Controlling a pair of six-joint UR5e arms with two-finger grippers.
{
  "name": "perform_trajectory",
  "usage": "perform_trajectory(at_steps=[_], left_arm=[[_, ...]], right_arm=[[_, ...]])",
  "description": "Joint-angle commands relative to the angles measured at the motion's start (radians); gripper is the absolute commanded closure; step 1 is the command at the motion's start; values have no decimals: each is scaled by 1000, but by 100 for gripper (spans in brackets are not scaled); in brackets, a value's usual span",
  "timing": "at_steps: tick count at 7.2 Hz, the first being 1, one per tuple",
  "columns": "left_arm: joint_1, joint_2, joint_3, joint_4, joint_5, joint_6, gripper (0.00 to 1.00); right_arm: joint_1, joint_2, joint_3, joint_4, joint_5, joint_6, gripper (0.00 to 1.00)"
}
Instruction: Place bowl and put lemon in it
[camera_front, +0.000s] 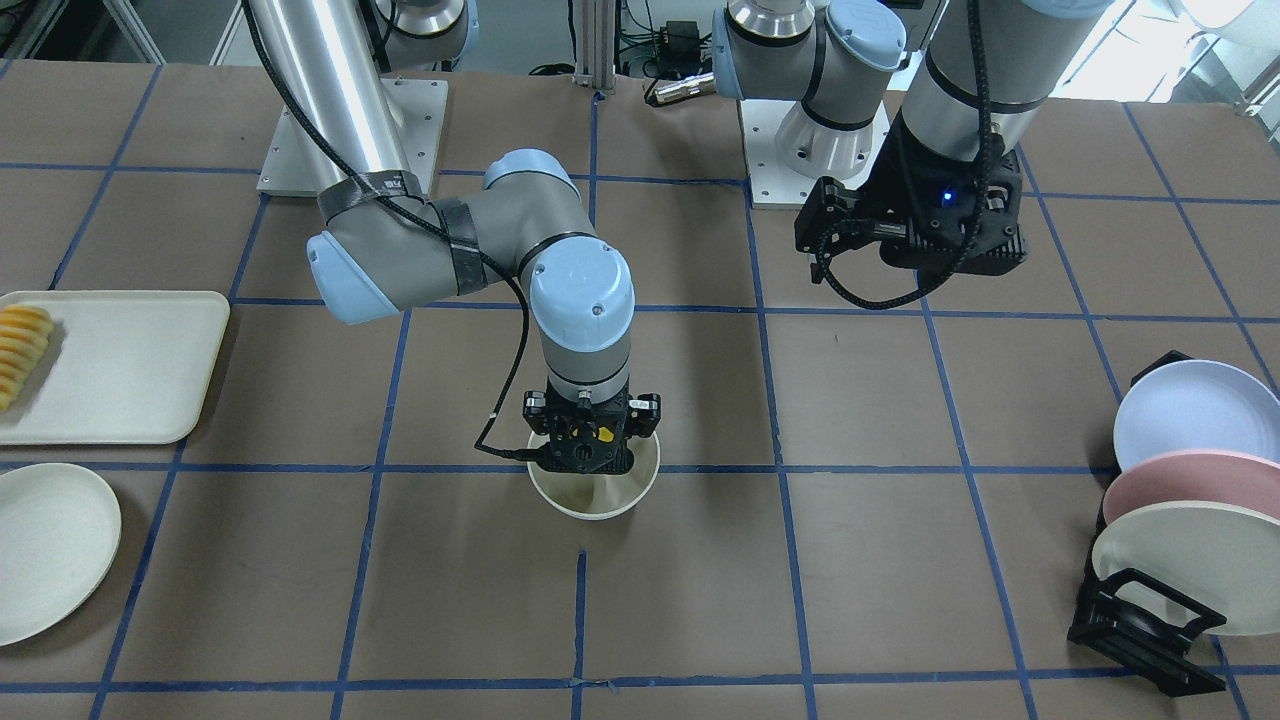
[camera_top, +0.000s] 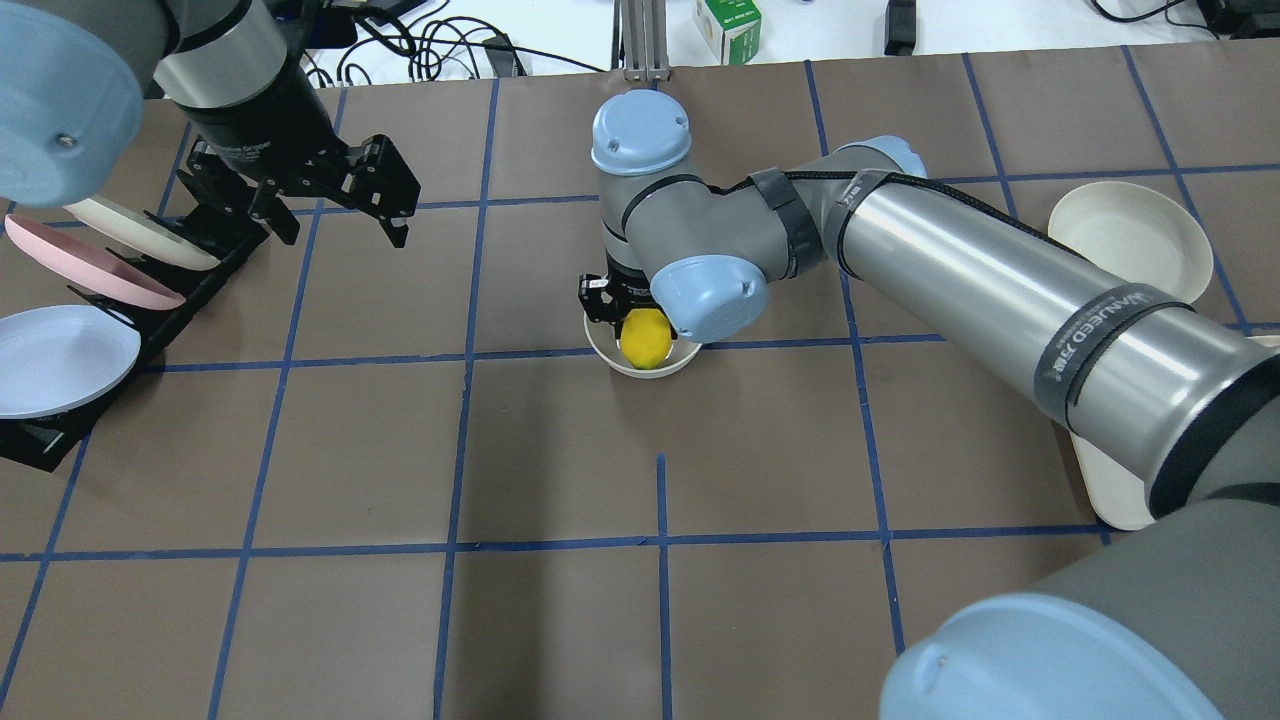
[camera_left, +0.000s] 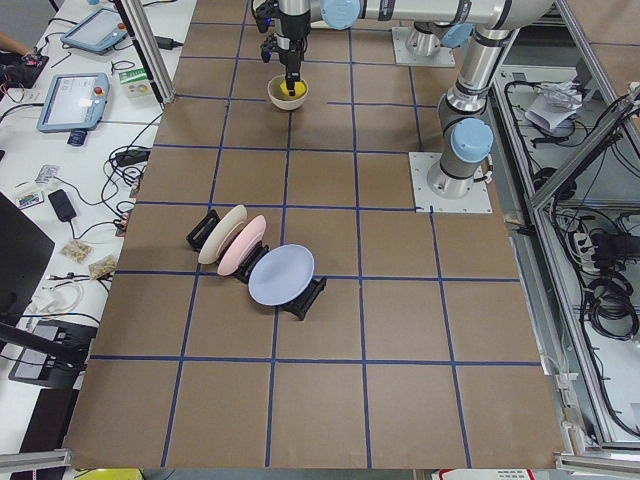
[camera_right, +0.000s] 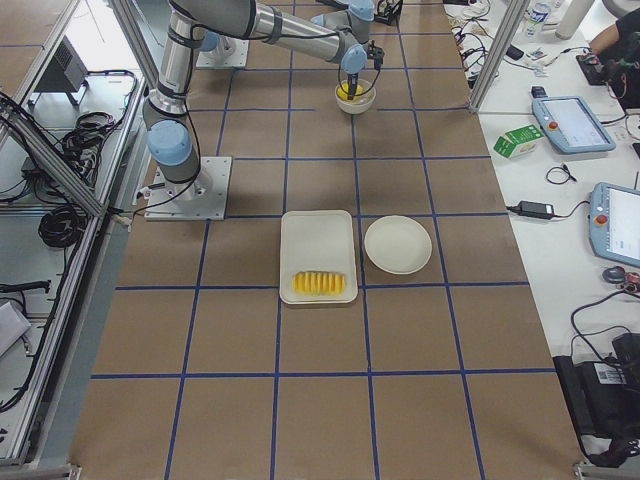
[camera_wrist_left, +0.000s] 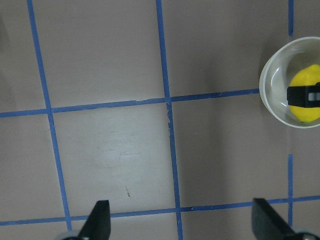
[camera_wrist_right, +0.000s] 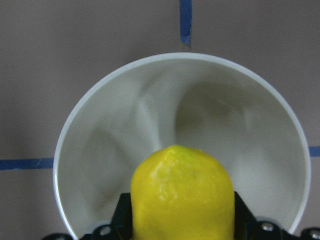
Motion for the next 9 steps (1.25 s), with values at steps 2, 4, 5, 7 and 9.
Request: perform_trajectory(at_steps=[2, 4, 5, 7, 9], left_arm=[[0, -2, 12, -2, -6, 2, 0], [5, -5, 17, -5, -4, 12, 0], [5, -5, 17, -3, -4, 14, 0], [2, -1, 17, -3, -7, 12, 0], [-8, 12, 20, -8, -7, 12, 0]], right_arm=[[1, 21, 4, -10, -2, -2, 39], [1, 16, 5, -45, -8, 9, 8], [-1, 11, 4, -43, -12, 9, 1], [-21, -31, -10, -34, -20, -6, 0], [-109, -155, -10, 98, -52, -52, 0]])
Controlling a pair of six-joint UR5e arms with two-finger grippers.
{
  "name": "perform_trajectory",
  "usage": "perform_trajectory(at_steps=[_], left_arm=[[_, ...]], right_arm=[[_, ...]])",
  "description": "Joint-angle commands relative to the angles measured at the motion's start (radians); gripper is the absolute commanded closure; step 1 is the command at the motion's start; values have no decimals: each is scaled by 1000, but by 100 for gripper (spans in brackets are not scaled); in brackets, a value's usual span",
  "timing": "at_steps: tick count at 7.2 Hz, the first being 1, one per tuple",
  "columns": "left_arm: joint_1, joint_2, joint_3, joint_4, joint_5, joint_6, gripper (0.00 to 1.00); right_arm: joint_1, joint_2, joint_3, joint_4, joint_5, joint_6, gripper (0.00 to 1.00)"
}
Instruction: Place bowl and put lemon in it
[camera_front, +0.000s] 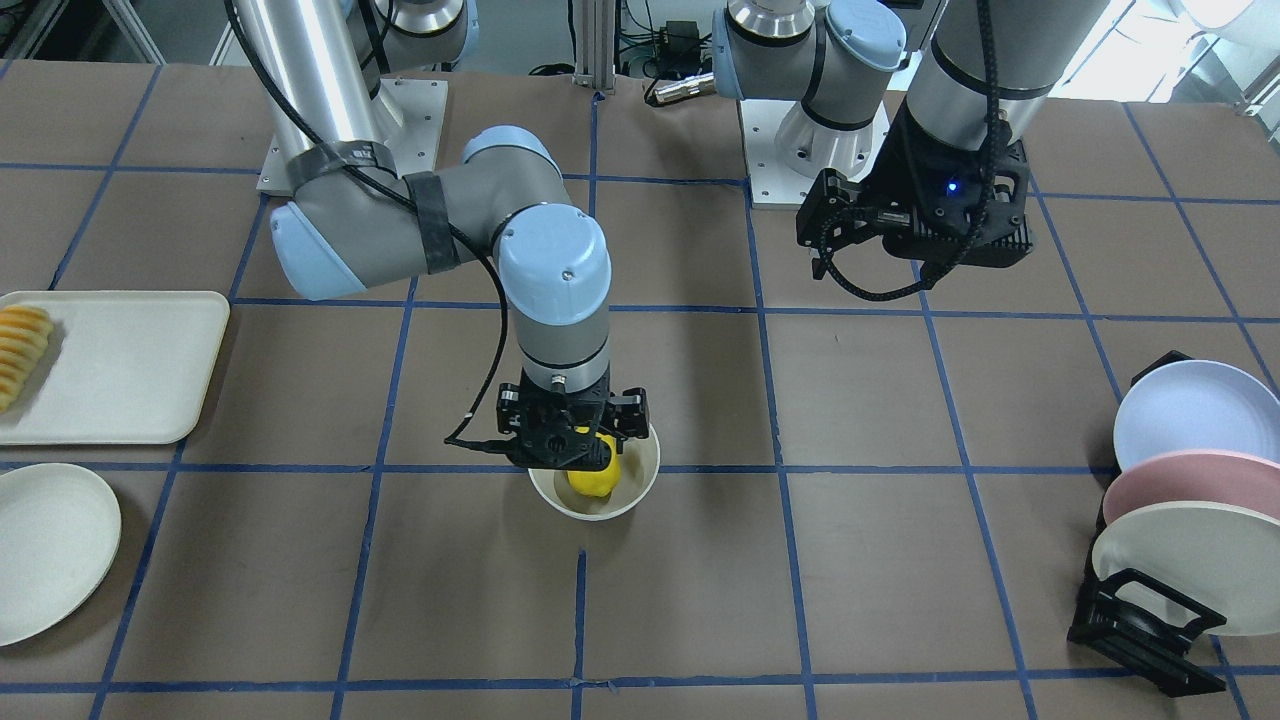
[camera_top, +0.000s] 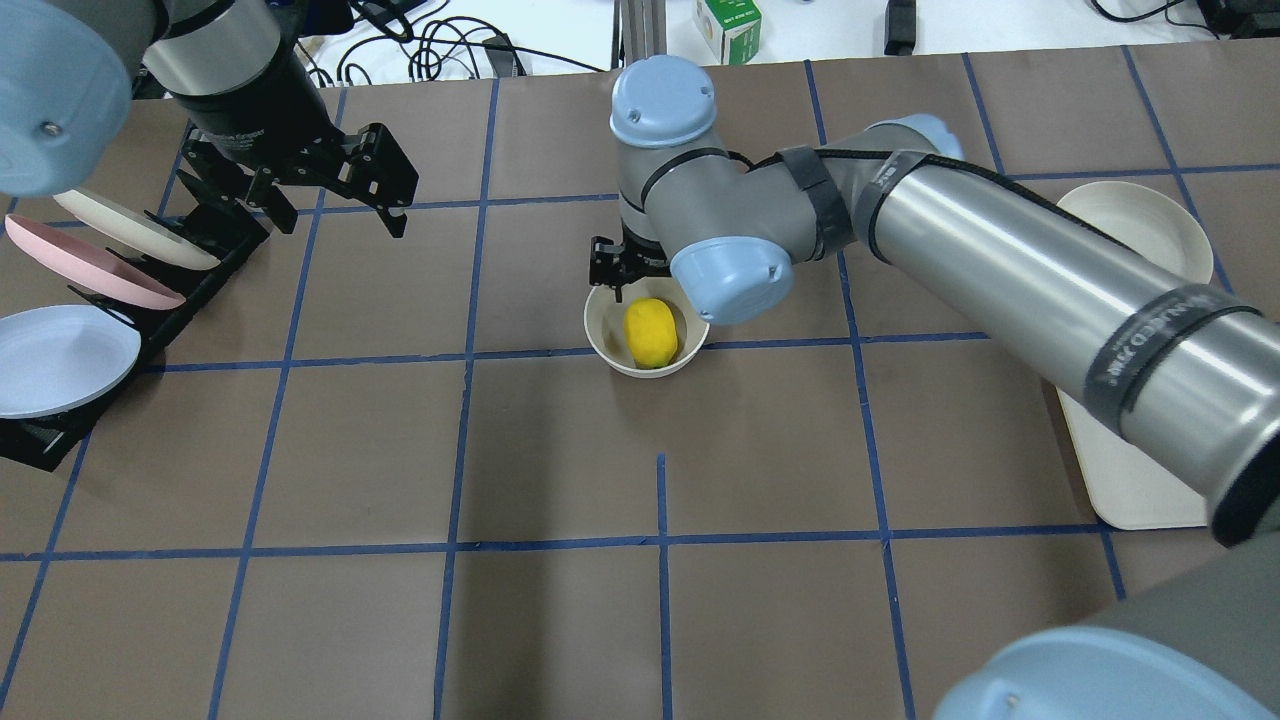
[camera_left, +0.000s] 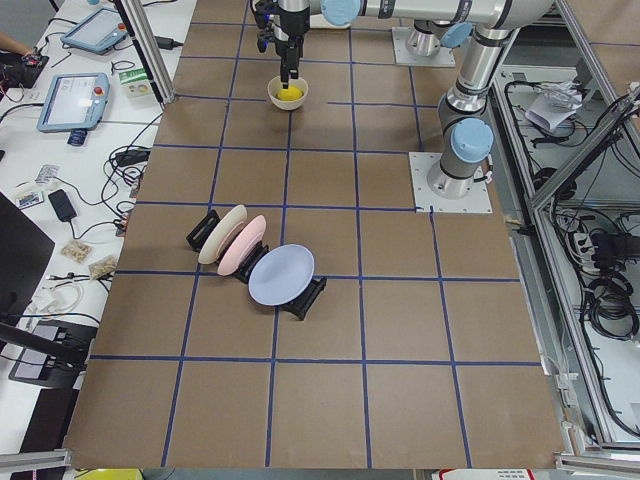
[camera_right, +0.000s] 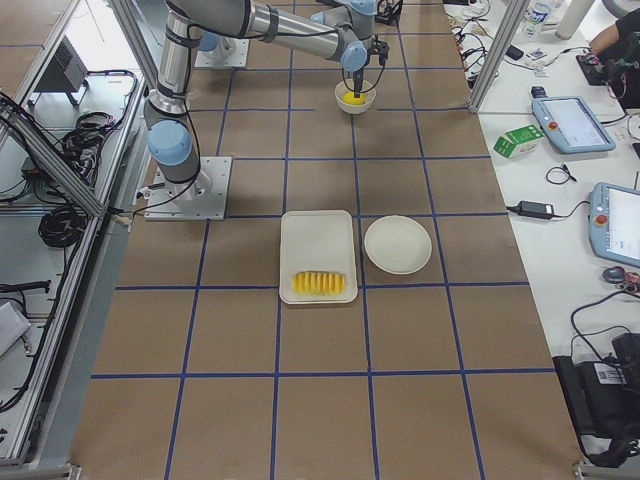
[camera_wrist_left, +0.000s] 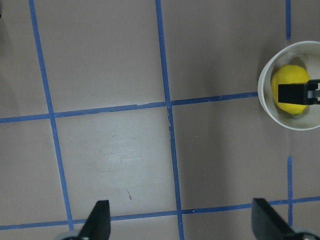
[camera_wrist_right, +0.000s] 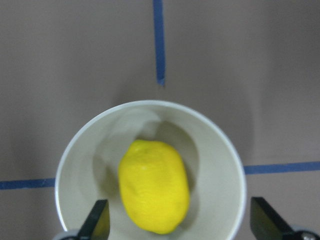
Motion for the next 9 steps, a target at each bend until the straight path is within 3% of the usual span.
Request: perform_trajectory(at_steps=[1, 3, 4, 5, 9], left_arm=[[-8, 12, 5, -10, -2, 0, 0], [-8, 15, 5, -24, -4, -2, 0], [-8, 16, 5, -24, -10, -2, 0], [-8, 19, 5, -16, -6, 0, 0], [-2, 9, 5, -20, 4, -2, 0]], right_arm=[[-128, -154, 2, 144, -24, -72, 0], [-245, -264, 14, 266, -16, -109, 0], [-256, -323, 16, 302, -19, -214, 0], [-274, -382, 19, 426, -13, -311, 0], [-353, -450, 19, 511, -6, -476, 0]])
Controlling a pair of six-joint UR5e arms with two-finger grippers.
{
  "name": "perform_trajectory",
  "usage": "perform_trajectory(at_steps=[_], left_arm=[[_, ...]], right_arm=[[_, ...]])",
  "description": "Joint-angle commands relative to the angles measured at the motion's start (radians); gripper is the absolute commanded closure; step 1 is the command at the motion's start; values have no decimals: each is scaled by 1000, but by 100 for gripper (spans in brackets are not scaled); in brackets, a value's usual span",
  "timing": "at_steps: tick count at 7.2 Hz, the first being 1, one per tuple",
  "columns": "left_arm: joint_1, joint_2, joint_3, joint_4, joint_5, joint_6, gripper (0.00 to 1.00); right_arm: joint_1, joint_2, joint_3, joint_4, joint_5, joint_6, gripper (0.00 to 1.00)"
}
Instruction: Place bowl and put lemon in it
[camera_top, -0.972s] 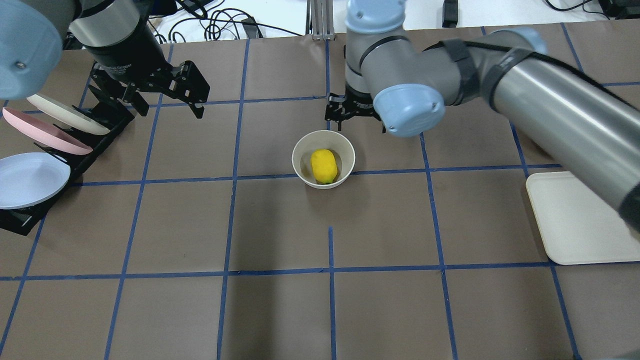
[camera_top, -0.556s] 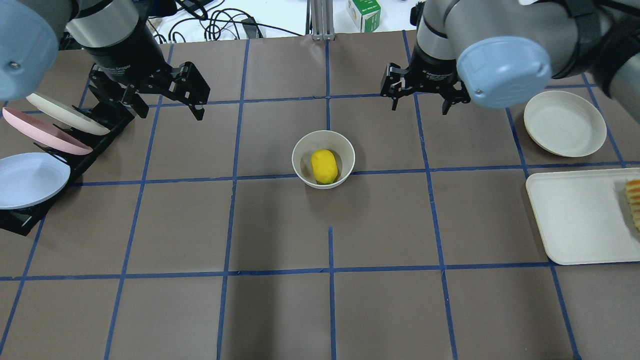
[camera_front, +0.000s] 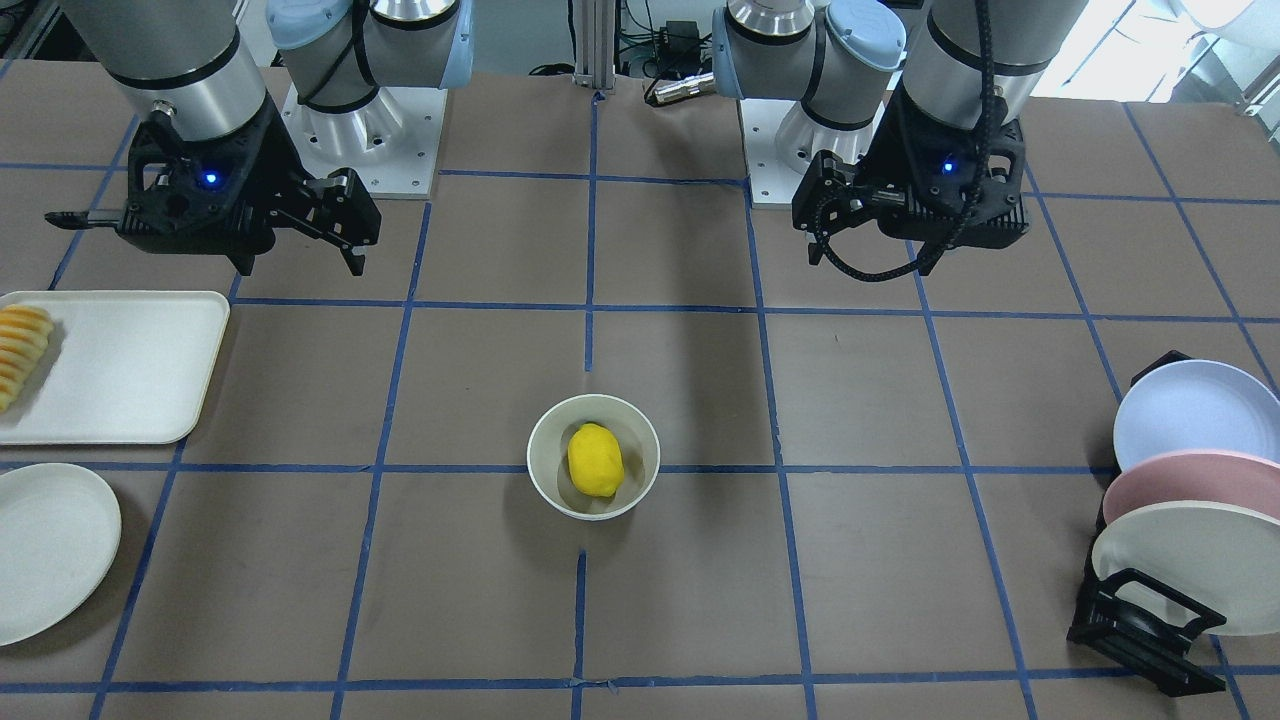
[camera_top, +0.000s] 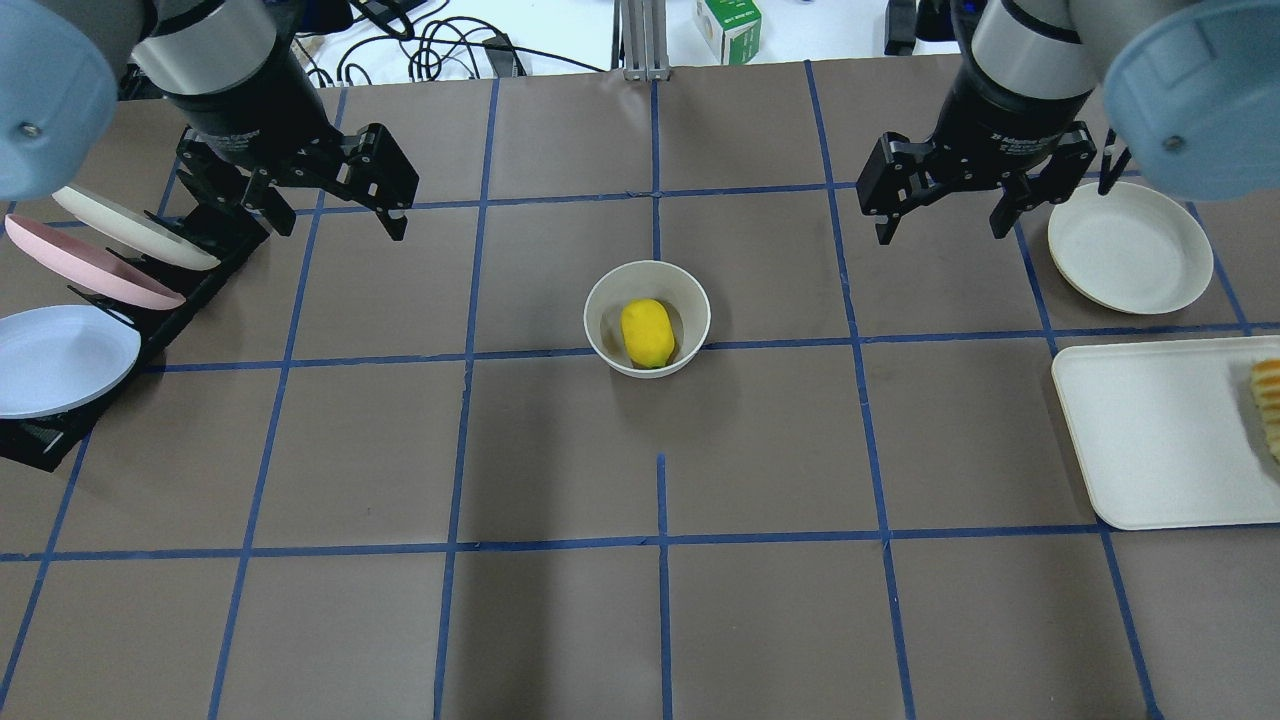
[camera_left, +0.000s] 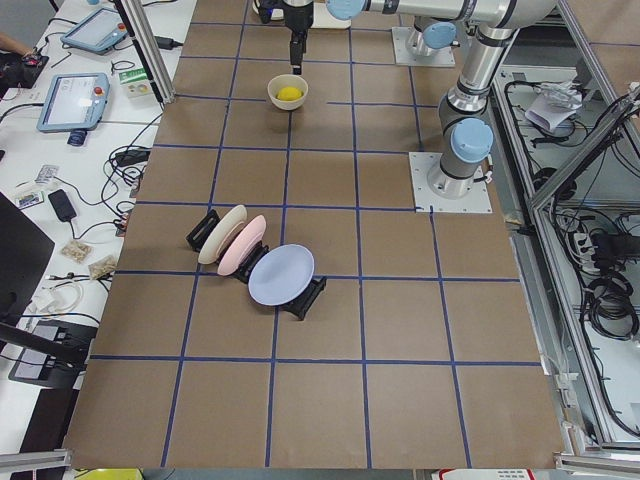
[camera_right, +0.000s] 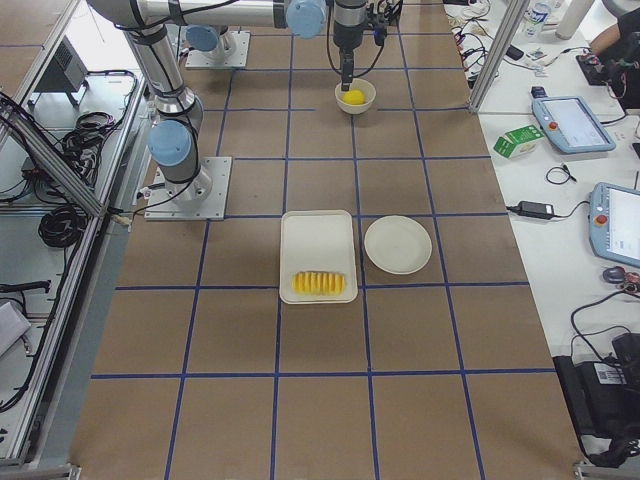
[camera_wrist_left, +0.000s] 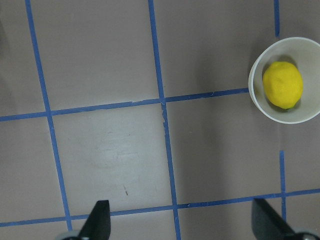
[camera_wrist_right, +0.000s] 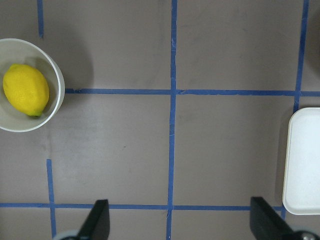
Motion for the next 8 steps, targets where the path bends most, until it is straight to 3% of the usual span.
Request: perform_trajectory(at_steps=[1, 8], left_arm=[[5, 1, 2, 1, 3, 0, 0], [2, -6, 1, 6, 2, 0, 0]], right_arm=[[-6, -16, -1, 14, -2, -19, 0], [-8, -20, 4, 14, 7, -32, 0]])
